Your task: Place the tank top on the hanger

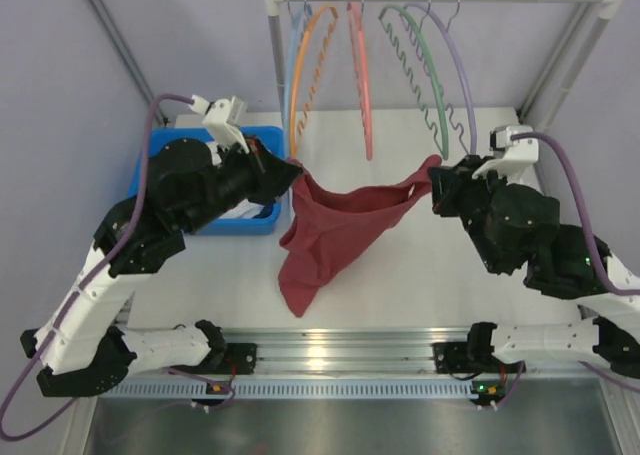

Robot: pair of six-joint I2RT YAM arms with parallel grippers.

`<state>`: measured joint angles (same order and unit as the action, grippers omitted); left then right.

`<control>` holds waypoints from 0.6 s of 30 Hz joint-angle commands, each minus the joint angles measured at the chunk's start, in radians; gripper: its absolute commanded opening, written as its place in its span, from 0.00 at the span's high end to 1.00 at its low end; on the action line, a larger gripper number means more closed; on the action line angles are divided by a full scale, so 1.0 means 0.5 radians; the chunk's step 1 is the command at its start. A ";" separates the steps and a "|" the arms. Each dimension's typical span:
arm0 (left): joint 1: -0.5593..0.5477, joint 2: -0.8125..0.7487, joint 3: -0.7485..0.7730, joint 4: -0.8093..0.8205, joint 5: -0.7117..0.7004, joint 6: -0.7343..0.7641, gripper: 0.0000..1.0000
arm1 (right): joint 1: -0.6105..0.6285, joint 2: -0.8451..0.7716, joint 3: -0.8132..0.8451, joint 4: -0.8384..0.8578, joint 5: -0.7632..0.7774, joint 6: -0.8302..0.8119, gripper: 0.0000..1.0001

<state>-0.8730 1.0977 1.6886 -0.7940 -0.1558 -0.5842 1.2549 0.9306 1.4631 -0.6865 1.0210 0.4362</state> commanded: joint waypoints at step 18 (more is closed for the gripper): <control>0.003 -0.026 -0.495 -0.017 -0.084 -0.034 1.00 | 0.021 0.060 -0.278 -0.062 0.167 0.271 1.00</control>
<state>-0.8730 1.1435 1.6138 -0.8585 -0.2359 -0.5259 1.2545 0.9810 1.4551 -0.5575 1.1164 0.3271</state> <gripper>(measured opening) 0.029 0.027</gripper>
